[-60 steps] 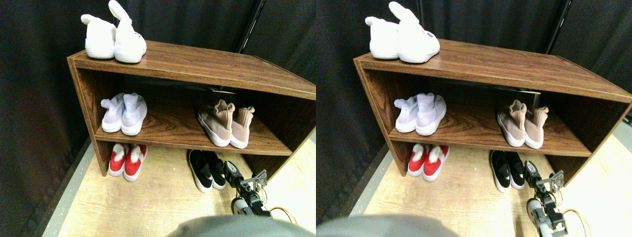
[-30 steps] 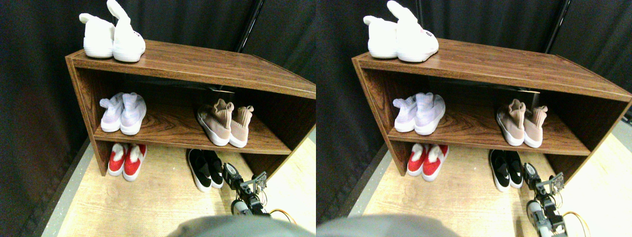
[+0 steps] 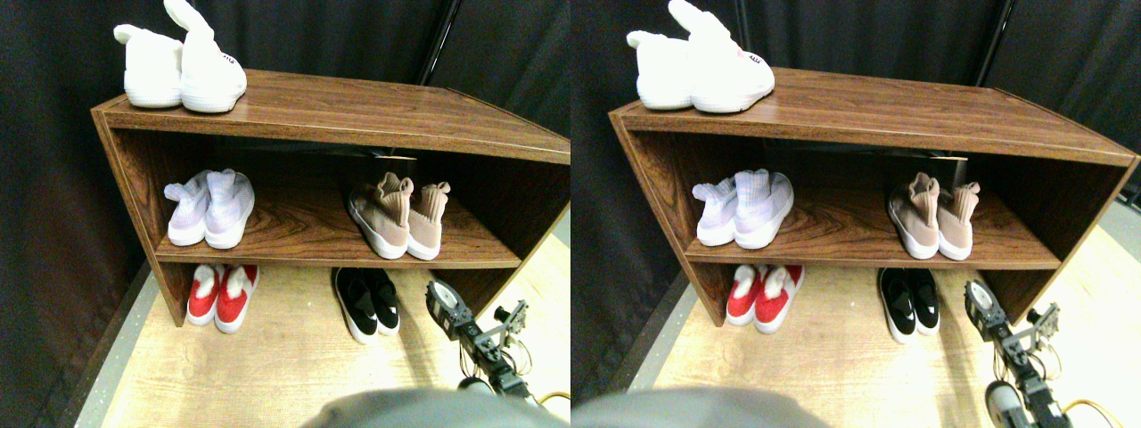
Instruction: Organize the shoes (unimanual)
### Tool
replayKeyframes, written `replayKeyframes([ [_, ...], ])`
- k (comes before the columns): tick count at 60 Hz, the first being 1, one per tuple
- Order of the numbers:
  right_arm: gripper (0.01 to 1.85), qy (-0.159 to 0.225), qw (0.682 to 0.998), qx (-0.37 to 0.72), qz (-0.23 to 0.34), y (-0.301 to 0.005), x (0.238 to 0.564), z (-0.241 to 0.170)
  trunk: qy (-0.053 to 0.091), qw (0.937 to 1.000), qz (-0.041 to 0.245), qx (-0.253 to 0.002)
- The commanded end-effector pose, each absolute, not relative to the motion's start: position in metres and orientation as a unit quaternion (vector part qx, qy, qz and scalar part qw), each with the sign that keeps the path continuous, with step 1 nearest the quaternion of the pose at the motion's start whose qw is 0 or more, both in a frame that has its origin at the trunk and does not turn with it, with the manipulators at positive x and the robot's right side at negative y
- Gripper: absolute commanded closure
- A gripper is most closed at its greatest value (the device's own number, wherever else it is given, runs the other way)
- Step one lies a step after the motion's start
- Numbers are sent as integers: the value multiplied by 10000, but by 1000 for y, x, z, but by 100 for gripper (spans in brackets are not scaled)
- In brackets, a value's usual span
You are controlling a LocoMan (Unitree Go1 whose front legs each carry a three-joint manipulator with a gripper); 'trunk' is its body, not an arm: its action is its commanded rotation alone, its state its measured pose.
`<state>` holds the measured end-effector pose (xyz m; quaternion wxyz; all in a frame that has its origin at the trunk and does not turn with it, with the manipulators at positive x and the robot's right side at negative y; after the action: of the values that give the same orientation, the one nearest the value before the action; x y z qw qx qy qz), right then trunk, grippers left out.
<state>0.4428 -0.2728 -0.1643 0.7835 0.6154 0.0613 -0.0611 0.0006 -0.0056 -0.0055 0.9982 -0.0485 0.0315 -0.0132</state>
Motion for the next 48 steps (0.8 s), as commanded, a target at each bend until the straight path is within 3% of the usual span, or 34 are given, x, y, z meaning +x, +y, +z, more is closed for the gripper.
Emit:
replayKeyframes([
  [1,180,473,7897,6111,-269,-269,434,-153,233,9980,-147,-571],
  [10,180,654,7833,6181,-85,-265,410,-142,159,9982,-184,-546],
  [24,180,621,7895,6099,289,-260,381,-122,84,9983,-242,-514],
  [37,180,489,7999,5939,712,-249,371,-99,35,9984,-266,-488],
  [48,180,622,7928,5953,1150,-238,374,-85,-1,9985,-233,-505],
])
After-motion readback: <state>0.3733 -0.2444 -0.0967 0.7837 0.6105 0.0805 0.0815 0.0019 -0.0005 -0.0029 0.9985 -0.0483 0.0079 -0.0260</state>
